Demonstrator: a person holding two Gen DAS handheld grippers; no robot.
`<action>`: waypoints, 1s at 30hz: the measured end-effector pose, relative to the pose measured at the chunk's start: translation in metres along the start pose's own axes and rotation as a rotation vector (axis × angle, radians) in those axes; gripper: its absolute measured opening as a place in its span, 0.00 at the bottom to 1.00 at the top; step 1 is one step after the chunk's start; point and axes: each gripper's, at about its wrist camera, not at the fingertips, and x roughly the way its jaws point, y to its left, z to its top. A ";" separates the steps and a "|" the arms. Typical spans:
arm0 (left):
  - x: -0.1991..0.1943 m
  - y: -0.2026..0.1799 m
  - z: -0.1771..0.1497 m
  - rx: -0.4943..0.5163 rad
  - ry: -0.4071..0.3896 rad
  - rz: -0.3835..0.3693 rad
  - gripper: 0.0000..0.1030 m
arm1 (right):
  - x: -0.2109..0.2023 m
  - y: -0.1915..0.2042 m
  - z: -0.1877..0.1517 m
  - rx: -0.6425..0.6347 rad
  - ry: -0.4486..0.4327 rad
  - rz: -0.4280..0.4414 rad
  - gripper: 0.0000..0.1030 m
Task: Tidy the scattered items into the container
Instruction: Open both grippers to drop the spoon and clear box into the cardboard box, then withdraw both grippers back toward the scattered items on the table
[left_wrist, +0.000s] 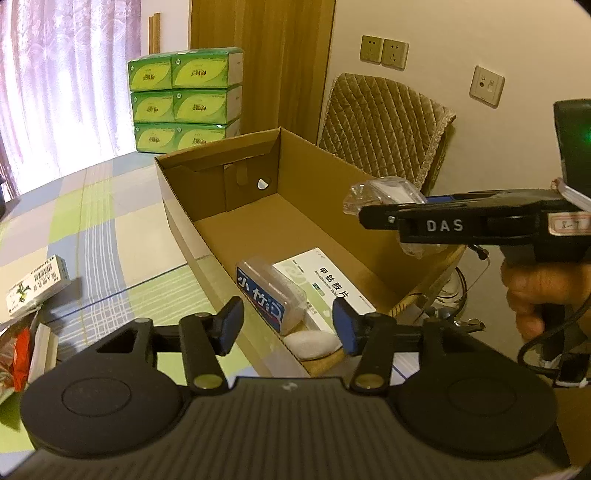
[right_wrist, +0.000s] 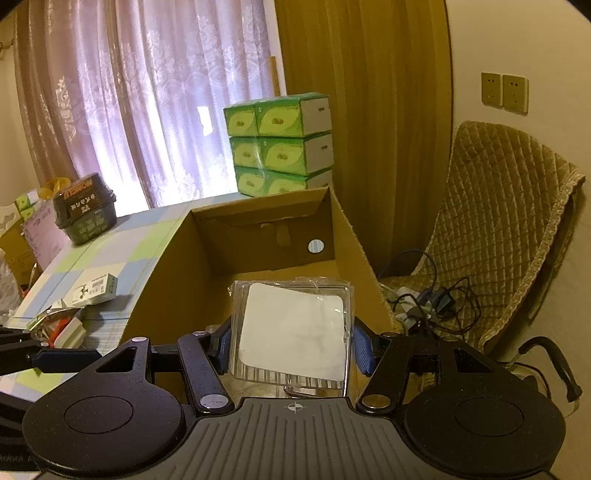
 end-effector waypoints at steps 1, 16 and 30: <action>-0.001 0.000 0.000 -0.004 -0.001 -0.001 0.49 | 0.001 0.001 0.000 0.001 0.003 0.004 0.61; -0.015 0.011 -0.014 -0.059 -0.003 0.013 0.53 | -0.008 0.001 0.000 0.030 -0.056 0.006 0.82; -0.036 0.019 -0.027 -0.089 -0.015 0.033 0.60 | -0.038 0.019 -0.022 0.069 -0.043 0.018 0.82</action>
